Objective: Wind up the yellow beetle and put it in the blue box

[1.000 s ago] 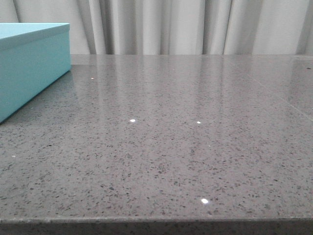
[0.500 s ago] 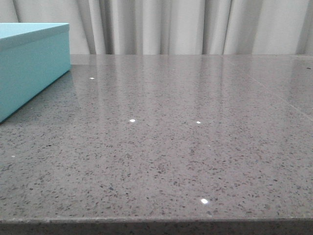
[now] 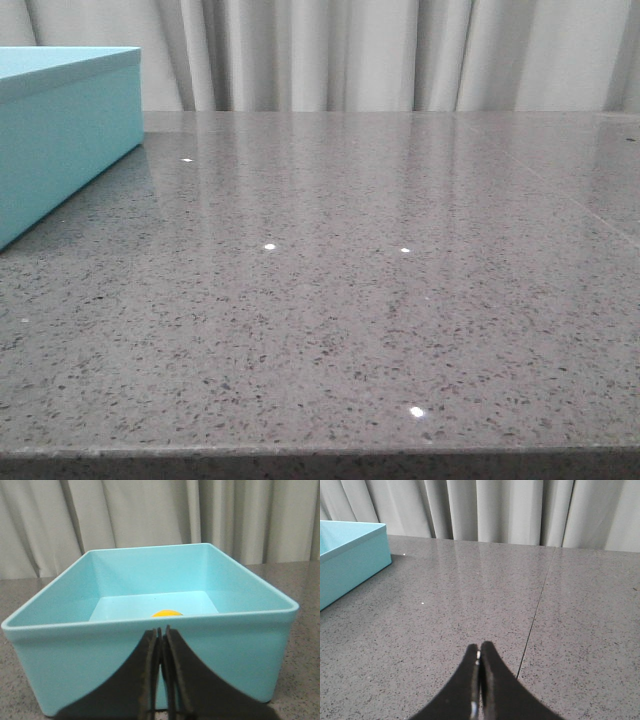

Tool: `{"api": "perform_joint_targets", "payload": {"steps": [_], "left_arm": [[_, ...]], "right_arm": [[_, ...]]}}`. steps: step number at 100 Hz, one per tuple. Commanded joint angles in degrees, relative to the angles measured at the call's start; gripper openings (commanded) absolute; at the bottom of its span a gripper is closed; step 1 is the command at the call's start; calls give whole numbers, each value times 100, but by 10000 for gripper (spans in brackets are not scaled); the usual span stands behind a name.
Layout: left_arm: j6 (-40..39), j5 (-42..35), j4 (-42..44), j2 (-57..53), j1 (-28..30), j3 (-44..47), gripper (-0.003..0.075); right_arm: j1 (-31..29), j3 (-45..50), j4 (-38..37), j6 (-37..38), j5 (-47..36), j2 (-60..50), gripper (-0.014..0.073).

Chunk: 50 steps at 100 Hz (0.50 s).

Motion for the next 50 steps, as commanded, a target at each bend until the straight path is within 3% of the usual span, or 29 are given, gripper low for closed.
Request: {"api": "perform_joint_targets", "payload": {"steps": [1,17,29,50], "left_arm": [[-384,-564,88,-101,137,80,-19],[-430,-564,12,-471,233,529,-19],[-430,-58,-53,-493,233,525,-19],[-384,-58,-67,-493,233,514,-19]], "right_arm": [[5,-126,-135,-49,-416,57,-67],[5,-126,-135,-49,-416,57,-67],[5,-126,-135,-49,-410,57,-67],[5,-126,-135,-49,-412,57,-67]]}}
